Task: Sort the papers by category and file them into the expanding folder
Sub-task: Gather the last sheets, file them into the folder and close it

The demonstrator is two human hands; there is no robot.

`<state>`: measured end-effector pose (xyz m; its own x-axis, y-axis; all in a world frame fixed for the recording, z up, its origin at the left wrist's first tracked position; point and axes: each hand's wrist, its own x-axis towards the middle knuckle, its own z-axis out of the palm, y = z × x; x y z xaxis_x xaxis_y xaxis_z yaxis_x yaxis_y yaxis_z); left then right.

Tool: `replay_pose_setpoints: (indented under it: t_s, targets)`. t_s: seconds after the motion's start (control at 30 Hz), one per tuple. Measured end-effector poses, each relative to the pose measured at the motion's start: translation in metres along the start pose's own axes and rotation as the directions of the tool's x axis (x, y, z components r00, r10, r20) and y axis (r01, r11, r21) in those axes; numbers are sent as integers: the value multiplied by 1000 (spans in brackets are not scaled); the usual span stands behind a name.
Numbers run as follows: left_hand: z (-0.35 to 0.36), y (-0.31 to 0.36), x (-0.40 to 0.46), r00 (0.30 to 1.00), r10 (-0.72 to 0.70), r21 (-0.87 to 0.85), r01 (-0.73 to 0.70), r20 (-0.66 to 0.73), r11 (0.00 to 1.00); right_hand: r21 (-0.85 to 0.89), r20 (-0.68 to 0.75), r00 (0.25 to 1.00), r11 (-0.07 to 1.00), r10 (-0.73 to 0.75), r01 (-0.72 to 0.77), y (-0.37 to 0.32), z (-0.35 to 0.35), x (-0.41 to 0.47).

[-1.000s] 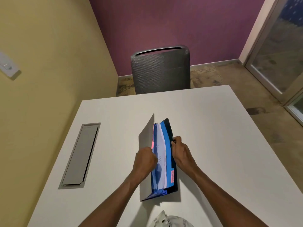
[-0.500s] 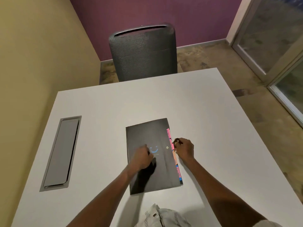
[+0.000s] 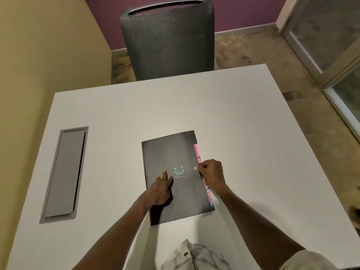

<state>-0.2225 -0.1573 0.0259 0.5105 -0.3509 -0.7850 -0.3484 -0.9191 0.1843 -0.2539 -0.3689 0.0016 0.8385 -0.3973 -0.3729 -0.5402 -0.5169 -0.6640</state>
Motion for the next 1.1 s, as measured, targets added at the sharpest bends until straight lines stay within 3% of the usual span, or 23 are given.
replay_pose_setpoints:
  t_s: [0.2, 0.37, 0.47, 0.6, 0.67, 0.73, 0.8, 0.87, 1.0, 1.1]
  targets:
    - [10, -6, 6, 1000, 5, -53, -6, -2, 999, -119, 33, 999, 993, 8, -4, 6, 37, 7]
    - [12, -8, 9, 1000, 21, -70, -20, 5, 997, -199, -31, 986, 968, -162, 153, 23, 48, 6]
    - [13, -8, 10, 1000, 21, -72, -20, 9, 997, -124, 39, 990, 983, -135, 138, 14, 43, -2]
    - [14, -6, 9, 1000, 23, -59, -23, 5, 998, -253, 141, 959, 928, -246, 275, 0, 36, -12]
    - [14, -6, 9, 1000, 24, -69, -23, 4, 997, -210, 92, 963, 940, -255, 269, 3, 39, -18]
    - [13, -5, 8, 1000, 21, -72, -19, 16, 997, -60, -14, 986, 984, -167, 166, 3, 41, -23]
    - [11, -5, 7, 999, 12, -58, -11, 30, 998, -45, 58, 983, 983, -174, 177, -4, 39, -22]
    - [8, -4, 6, 999, 5, -46, -3, 42, 999, -172, 177, 963, 957, -203, 234, -8, 35, -18]
    - [0, -3, 2, 999, -12, -40, 14, 47, 999, -229, 158, 969, 948, -187, 221, -7, 27, -21]
    - [-1, -11, -3, 996, 12, -144, -25, -91, 989, -289, 237, 954, 924, -185, 251, 0, 21, -21]
